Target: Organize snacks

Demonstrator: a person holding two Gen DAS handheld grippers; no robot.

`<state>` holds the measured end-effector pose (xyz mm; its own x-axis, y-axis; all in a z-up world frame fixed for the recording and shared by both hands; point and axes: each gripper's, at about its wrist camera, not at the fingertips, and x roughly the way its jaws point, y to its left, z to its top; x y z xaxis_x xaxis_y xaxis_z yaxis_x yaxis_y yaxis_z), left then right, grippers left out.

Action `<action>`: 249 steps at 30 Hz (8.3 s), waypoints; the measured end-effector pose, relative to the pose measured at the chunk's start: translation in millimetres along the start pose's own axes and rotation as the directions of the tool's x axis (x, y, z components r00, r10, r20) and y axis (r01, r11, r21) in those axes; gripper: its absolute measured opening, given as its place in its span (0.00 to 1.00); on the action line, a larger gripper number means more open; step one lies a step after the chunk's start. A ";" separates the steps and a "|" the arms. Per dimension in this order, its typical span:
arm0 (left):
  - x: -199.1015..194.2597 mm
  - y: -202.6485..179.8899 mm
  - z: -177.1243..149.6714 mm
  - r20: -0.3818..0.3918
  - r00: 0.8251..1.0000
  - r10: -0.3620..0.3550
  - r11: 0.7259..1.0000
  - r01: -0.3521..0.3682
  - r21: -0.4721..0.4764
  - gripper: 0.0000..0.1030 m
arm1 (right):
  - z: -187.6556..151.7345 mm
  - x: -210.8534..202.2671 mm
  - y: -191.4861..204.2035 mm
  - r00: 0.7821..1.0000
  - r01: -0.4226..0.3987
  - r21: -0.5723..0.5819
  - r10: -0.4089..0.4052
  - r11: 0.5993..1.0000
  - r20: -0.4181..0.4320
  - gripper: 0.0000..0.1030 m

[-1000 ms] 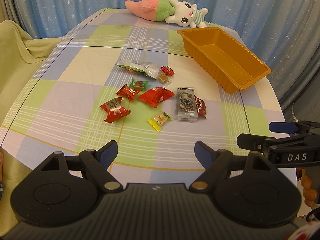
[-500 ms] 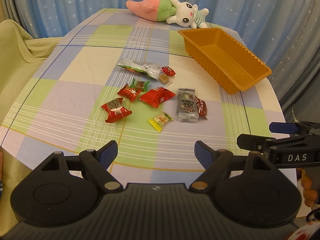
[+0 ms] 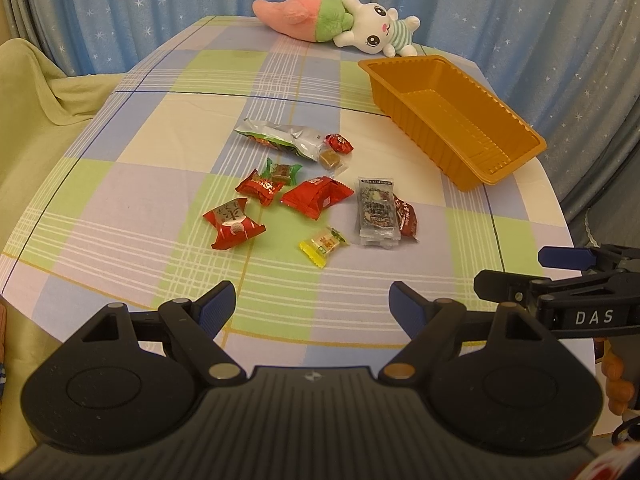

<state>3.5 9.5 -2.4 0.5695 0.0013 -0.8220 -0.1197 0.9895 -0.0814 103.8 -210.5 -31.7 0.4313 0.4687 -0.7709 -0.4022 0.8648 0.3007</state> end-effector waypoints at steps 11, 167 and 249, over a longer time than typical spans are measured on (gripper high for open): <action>18.1 17.5 3.2 0.002 0.999 0.047 0.999 -0.047 -0.014 0.80 | 2.7 5.7 -11.3 1.000 0.004 0.032 -0.005 0.999 0.022 1.00; 220.2 -164.4 209.2 -0.057 0.952 -0.302 0.813 0.288 0.506 0.26 | 126.9 71.1 -155.8 0.968 0.160 0.383 -0.221 0.910 0.122 0.17; 79.6 12.9 60.3 -0.022 0.982 -0.188 0.951 0.187 0.248 0.56 | 26.4 25.3 -29.8 0.995 0.049 0.214 -0.065 0.976 0.071 0.80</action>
<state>96.4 31.1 -34.8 0.5637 -0.1876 -0.8044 0.1942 0.9767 -0.0917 148.0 -219.6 -45.4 0.5126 0.4229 -0.7472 -0.1989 0.9051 0.3758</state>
